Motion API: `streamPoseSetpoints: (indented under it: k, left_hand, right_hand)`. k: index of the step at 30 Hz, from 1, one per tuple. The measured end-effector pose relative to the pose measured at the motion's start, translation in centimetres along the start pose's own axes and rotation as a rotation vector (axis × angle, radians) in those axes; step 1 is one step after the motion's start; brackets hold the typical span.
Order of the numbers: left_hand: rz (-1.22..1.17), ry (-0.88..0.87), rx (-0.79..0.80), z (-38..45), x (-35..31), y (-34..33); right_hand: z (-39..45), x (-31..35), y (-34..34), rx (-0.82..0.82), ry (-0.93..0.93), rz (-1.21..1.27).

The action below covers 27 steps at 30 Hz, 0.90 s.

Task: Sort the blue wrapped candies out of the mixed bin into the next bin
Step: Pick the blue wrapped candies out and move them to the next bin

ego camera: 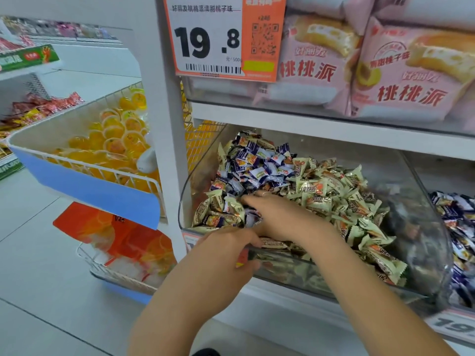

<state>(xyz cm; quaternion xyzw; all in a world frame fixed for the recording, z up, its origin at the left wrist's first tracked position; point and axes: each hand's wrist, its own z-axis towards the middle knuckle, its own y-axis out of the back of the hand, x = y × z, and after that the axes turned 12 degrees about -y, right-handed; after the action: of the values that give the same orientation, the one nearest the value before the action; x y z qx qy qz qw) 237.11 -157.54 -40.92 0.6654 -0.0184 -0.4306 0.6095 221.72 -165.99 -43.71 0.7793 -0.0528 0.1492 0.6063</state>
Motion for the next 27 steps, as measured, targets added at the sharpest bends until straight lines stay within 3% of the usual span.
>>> streamPoseSetpoints:
  k: [6,10,18,22,27]
  left_hand:
    - [-0.024,0.014,-0.002,0.0,0.3,0.1]
    - [-0.043,0.019,-0.032,0.2,0.4,0.2]
    - [0.030,0.029,-0.120,1.0,1.0,-0.2]
    - [0.025,-0.007,-0.075,1.2,0.9,-0.6]
    - [0.066,-0.078,-0.029,0.9,0.6,-0.3]
  right_hand:
    - [-0.8,-0.8,0.5,-0.063,0.079,0.354]
    - [-1.5,-2.2,2.0,-0.092,-0.051,0.680]
    - [-4.7,-4.8,5.2,0.182,-0.319,1.381]
    - [-8.0,-6.6,7.1,0.181,-0.331,1.418]
    - [-13.6,-10.8,8.6,-0.010,-0.404,1.388]
